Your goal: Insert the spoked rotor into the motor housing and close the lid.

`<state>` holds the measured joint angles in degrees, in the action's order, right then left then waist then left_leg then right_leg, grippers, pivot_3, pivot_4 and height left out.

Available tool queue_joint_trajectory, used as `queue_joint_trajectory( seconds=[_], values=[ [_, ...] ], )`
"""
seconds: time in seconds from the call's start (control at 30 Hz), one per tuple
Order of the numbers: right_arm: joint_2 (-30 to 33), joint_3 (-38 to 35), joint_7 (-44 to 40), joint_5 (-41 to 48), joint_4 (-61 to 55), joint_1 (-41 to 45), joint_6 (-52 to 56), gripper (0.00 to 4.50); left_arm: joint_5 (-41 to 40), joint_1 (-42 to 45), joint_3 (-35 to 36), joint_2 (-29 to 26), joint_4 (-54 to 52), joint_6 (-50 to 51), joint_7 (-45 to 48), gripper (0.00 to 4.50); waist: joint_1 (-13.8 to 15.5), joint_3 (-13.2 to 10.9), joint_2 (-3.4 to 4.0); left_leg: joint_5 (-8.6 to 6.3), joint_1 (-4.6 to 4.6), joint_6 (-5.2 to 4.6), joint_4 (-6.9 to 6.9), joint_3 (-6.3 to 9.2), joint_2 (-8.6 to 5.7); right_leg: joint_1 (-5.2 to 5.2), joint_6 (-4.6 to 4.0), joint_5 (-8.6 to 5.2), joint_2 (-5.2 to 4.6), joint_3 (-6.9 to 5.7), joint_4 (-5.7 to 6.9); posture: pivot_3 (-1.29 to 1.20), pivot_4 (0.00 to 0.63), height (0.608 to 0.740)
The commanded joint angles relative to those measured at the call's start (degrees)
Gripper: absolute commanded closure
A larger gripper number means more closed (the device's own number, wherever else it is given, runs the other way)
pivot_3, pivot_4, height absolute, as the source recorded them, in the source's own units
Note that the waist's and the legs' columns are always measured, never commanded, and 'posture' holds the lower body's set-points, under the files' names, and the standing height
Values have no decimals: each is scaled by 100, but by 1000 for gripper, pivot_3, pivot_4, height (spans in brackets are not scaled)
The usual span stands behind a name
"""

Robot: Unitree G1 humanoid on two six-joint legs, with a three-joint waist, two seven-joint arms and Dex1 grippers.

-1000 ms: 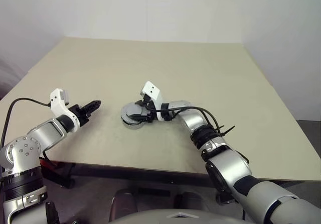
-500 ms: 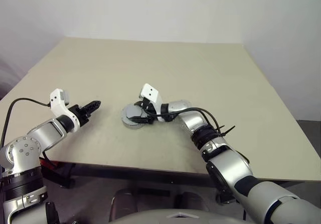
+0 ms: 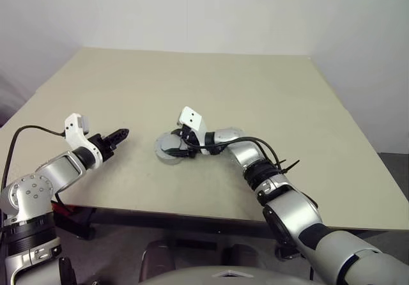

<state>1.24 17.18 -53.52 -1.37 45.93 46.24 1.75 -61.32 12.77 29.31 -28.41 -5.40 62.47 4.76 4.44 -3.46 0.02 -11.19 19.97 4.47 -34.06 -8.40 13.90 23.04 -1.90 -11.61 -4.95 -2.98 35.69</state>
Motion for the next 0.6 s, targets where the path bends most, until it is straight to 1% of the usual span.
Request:
queue_joint_trajectory(
  seconds=[0.03, 0.27, 0.6],
  values=[
    [25, -7, 226, -152, 150, 116, 18, 1305, -10, 26, 33, -6, -222, -41, 3, 2118, -5, 0, 0, 0, -1, 0, 0, 0, 0, 0, 0, 0, 0, 0, 1, 0, 0, 740],
    [120, 94, -24, -190, 83, 44, 42, 1305, -10, 1, 44, 7, -243, -44, 4, 2118, -8, -1, 2, 1, -6, 1, 0, 0, 0, -4, 8, -4, -1, 1, 5, 0, 0, 740],
    [386, 479, 151, -590, 254, 9, 111, 1305, -35, 35, -53, 127, -284, -12, -21, 2118, 0, -1, 3, 0, -7, 1, 1, 0, -4, -10, 3, -2, -3, 1, -1, 0, 0, 740]
  ],
)
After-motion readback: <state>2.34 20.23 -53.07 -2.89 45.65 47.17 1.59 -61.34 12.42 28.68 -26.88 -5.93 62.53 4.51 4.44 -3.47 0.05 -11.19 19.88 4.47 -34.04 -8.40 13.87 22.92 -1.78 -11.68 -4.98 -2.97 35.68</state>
